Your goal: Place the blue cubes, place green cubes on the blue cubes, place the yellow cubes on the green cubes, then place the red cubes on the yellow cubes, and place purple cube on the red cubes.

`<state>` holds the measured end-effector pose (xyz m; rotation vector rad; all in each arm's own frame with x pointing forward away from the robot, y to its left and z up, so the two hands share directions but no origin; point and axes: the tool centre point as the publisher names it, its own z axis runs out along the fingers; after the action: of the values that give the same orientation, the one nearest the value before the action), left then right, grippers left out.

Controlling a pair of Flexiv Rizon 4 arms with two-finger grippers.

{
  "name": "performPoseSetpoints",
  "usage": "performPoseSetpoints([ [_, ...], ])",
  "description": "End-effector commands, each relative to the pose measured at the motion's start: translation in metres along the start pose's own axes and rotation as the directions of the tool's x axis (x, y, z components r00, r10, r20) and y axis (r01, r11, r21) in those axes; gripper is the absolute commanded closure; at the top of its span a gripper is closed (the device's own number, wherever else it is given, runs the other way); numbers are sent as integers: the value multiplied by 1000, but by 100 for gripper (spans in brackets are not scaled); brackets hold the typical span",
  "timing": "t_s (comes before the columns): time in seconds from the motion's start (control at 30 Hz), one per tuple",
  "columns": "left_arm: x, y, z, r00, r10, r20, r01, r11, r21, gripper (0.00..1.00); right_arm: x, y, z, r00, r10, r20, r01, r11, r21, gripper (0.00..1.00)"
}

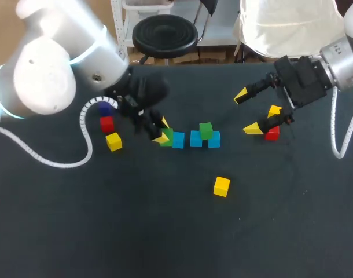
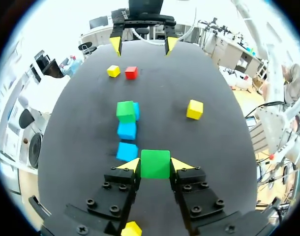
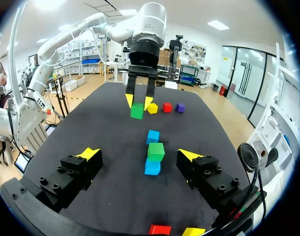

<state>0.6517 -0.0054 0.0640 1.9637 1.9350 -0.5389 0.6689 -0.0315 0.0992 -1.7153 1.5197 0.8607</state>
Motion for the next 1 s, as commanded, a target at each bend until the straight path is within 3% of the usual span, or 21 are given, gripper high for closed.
performPoseSetpoints([
  [0.03,-14,2,3,999,-20,-29,20,1000,-19,100,0,1,0,1000,0,-1,0,1000,1,0],
  [0.3,-25,1,3,998,-46,-38,42,995,-95,100,0,1,0,1000,0,-1,0,1000,1,0],
  [0.97,-29,6,6,997,-57,-43,51,992,-118,100,0,1,0,1000,0,-1,0,1000,1,0],
  [1.0,-31,8,6,998,-54,-14,52,991,-123,100,0,1,0,1000,0,-1,0,1000,1,0],
])
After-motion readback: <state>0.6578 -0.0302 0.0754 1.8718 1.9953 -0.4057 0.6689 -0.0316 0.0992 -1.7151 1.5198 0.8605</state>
